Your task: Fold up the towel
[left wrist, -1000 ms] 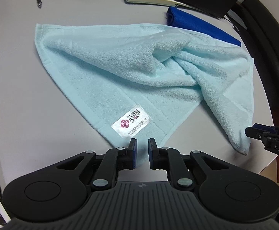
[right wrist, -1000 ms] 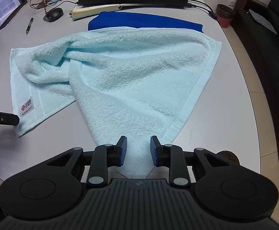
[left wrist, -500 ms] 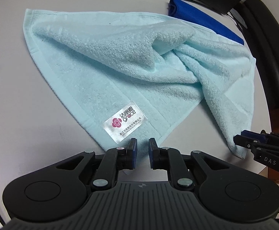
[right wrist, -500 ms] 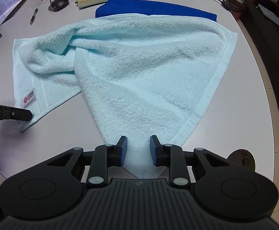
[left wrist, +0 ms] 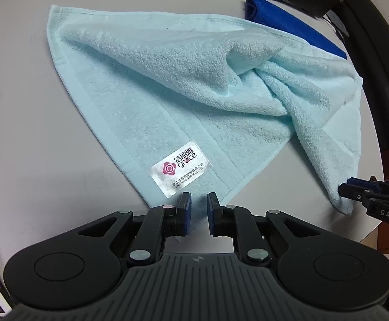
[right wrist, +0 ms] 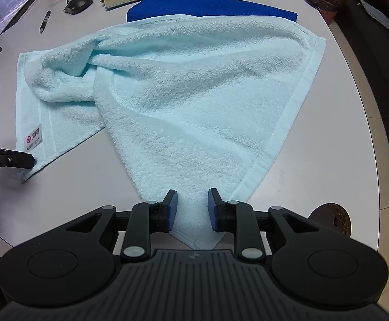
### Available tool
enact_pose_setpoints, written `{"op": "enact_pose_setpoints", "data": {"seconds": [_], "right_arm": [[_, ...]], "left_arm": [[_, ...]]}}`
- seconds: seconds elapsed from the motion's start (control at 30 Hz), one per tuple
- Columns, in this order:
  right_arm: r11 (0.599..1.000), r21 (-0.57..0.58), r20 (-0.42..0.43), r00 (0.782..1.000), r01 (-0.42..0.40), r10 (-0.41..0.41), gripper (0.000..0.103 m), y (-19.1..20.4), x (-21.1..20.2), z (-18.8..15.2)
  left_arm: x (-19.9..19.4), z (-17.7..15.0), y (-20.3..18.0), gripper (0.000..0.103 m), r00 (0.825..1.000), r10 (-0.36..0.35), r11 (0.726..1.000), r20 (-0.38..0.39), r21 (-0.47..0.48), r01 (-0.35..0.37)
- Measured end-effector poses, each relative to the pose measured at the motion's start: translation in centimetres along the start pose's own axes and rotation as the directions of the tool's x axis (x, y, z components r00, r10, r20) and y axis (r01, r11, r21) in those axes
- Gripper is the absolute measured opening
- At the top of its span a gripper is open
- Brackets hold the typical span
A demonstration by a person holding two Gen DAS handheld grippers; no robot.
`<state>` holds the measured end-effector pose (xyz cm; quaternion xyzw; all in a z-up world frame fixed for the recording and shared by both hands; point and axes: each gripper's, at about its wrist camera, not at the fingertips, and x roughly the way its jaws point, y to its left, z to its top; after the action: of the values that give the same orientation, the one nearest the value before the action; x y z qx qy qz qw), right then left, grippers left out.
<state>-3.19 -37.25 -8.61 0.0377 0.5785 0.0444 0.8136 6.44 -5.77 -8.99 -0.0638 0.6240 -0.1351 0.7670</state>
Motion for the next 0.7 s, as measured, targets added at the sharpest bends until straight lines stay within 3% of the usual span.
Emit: {"op": "enact_pose_setpoints", "data": {"seconds": [0.7], "right_arm": [[0.995, 0.040, -0.030, 0.995, 0.092, -0.091, 0.024, -5.0, -0.6, -1.4]], "left_arm": [[-0.8, -0.6, 3.1, 0.015, 0.989, 0.147, 0.987, -0.011, 0.062, -0.146]]}}
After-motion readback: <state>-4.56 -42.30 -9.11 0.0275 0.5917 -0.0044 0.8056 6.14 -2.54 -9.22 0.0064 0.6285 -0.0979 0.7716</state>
